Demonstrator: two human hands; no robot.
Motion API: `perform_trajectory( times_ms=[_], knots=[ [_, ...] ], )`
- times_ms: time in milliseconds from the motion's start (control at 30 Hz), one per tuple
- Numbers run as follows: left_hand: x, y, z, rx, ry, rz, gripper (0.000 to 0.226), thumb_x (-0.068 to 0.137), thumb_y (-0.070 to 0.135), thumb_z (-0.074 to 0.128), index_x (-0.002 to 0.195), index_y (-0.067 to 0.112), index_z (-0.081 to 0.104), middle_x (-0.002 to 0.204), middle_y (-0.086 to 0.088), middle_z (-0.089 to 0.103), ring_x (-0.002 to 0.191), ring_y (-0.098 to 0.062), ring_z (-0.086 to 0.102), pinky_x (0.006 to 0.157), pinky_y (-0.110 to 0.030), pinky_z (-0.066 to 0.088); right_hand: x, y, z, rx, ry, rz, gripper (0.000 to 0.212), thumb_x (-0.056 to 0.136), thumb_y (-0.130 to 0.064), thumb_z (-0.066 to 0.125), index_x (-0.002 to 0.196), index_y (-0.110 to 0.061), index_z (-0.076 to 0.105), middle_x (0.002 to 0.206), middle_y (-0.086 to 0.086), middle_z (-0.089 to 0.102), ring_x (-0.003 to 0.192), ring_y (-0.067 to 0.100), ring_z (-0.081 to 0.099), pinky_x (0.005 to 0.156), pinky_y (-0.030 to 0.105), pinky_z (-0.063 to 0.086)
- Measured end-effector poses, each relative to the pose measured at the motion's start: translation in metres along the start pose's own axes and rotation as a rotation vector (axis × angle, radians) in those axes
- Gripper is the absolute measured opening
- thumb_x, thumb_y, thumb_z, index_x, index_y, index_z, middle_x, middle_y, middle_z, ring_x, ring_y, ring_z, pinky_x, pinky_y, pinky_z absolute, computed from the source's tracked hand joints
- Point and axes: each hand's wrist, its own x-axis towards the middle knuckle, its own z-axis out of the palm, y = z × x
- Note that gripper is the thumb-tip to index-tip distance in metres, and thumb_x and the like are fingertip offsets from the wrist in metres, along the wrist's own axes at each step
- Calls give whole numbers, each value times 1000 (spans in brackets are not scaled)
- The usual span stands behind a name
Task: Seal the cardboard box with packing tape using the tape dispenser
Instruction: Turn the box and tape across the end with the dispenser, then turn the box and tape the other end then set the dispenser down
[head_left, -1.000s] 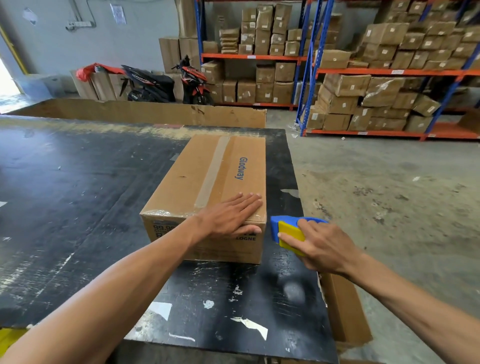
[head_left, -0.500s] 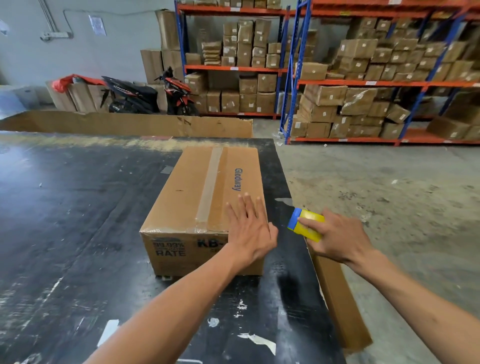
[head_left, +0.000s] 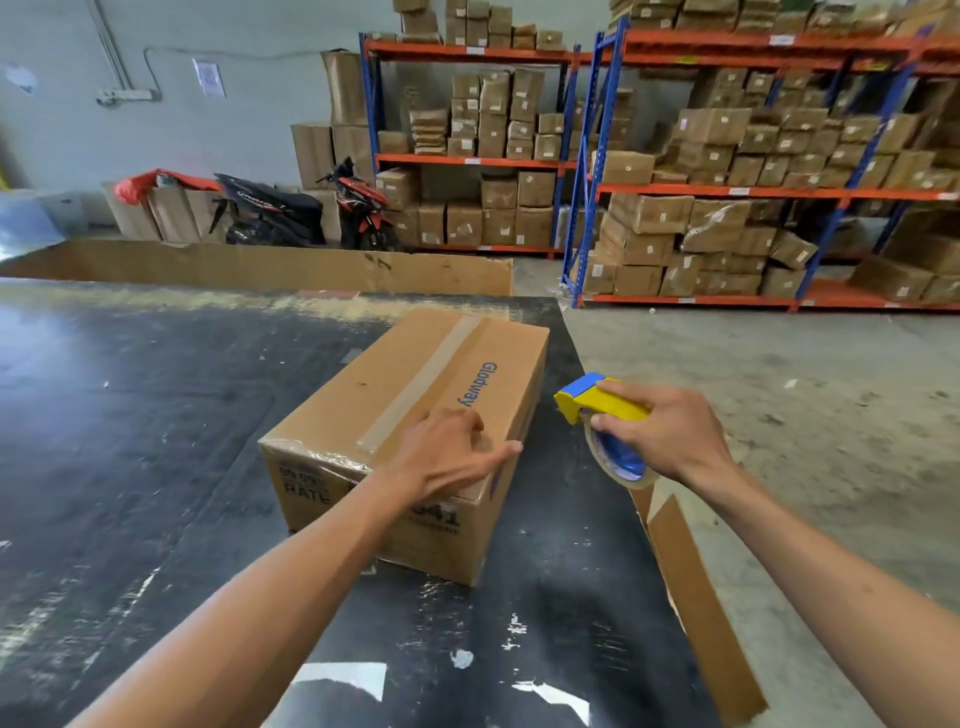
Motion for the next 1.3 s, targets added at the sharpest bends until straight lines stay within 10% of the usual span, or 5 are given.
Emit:
perform_trajectory(
  times_ms=[200,633,733,933,1300],
  knots=[
    [27,7,36,72,-158,-305,106,84,79,30,160,9,3,165,-25,-8,149,-49,-12,116,-67,-8,5,-27,14,57,-28,-41,51,67,-64,68,117,-52,68,102,-9,76,90,19,64,79,42,55],
    [2,-71,-59,97,-481,-56,100,69,78,68,151,28,40,160,-2,37,139,-29,41,113,-48,32,20,-61,13,315,-29,29,44,71,-52,80,115,-47,72,114,-10,74,98,12,63,78,31,49],
    [11,-27,-25,95,-329,-103,136,56,100,46,160,22,7,168,-15,3,153,-39,5,118,-67,2,18,-67,14,394,-30,49,42,72,-46,82,113,-44,74,114,-11,74,100,10,63,82,30,50],
    [19,-10,27,139,-202,-48,115,76,92,34,160,19,7,167,-18,2,151,-48,-1,119,-64,-3,7,-48,10,452,-26,79,39,74,-40,84,112,-41,75,106,-17,71,101,9,63,82,28,50],
    [28,-102,-41,211,-556,140,122,64,84,66,159,34,9,169,2,-5,154,-26,-7,120,-56,-9,4,-37,-1,755,32,211,38,77,-20,83,114,-25,77,104,-9,74,82,-7,68,59,6,48]
  ],
)
